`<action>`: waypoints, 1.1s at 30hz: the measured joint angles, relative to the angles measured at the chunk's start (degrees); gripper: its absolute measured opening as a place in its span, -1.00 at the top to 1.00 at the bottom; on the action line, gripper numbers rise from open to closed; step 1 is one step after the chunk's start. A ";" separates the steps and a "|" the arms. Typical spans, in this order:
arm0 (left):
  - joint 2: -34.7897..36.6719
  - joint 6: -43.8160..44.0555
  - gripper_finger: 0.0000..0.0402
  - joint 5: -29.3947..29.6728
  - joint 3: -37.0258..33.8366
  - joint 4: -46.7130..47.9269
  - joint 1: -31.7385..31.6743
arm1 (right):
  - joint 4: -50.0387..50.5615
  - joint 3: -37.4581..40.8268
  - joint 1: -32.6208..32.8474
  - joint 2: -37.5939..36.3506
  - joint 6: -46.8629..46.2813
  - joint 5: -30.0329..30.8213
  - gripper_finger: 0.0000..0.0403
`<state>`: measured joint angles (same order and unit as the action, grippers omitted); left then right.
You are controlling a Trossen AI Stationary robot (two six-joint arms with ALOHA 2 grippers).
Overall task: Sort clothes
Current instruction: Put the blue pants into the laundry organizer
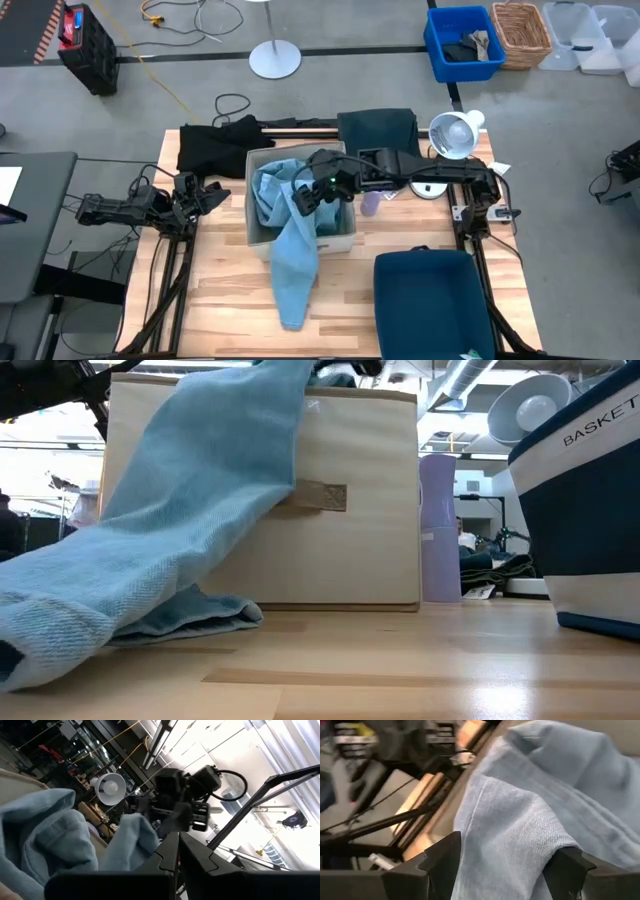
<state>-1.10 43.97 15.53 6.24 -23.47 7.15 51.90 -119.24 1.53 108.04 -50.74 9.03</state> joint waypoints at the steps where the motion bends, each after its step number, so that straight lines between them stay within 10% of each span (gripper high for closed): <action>1: 0.00 0.00 0.95 0.00 0.00 0.01 -0.01 | 1.25 0.00 -0.17 0.04 -0.23 0.10 -0.34; 13: 0.00 0.24 0.95 0.00 0.00 0.03 0.00 | 16.68 0.00 1.44 0.04 6.57 9.63 -0.34; 22: 0.00 0.24 0.95 0.00 0.00 0.03 0.01 | 1.42 -0.02 6.83 -0.60 14.60 10.42 -0.34; 33: 0.00 0.06 0.95 0.00 0.00 0.03 0.00 | 8.93 0.00 16.39 2.01 0.49 20.23 -0.34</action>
<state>-1.10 44.03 15.53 6.24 -23.44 7.14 60.82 -119.24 17.92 110.05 -50.25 29.27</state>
